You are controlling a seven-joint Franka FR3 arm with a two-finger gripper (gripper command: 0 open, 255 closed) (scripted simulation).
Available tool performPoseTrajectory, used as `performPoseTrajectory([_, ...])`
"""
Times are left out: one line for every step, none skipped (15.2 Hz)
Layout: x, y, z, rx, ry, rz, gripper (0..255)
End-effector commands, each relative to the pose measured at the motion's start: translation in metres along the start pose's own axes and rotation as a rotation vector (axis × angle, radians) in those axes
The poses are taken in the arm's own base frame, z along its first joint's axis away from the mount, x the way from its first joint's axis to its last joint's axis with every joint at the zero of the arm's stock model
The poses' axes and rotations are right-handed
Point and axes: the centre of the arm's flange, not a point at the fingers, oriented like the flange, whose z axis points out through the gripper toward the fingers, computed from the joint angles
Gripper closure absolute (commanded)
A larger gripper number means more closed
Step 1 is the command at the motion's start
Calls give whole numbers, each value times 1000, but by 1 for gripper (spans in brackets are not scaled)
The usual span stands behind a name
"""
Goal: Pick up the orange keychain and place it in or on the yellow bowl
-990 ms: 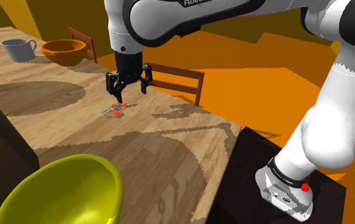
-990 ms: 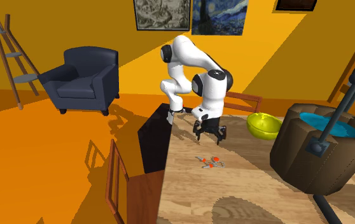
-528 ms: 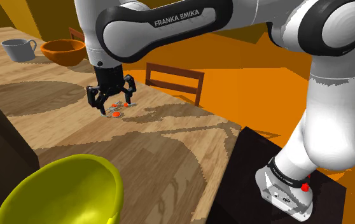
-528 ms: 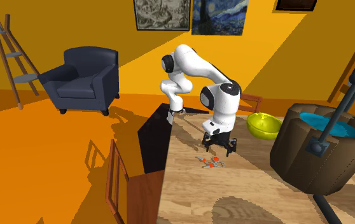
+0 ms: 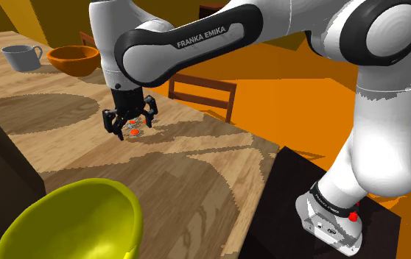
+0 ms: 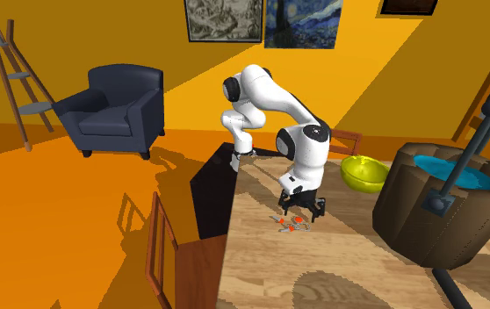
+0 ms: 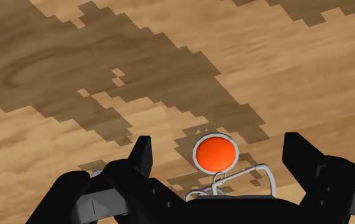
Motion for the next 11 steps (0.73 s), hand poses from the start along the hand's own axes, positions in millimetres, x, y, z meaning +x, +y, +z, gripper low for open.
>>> performPoseTrajectory([0,0,0,0,0,0,0])
performPoseTrajectory([0,0,0,0,0,0,0])
performPoseTrajectory([0,0,0,0,0,0,0])
performPoseTrajectory([0,0,0,0,0,0,0])
performPoseTrajectory([0,0,0,0,0,0,0])
performPoseTrajectory([0,0,0,0,0,0,255])
performPoseTrajectory([0,0,0,0,0,0,255])
performPoseTrajectory([0,0,0,0,0,0,255])
performPoseTrajectory([0,1,0,0,0,0,255])
performPoseTrajectory([0,1,0,0,0,0,255])
performPoseTrajectory([-1,2,-1,0,0,0,255])
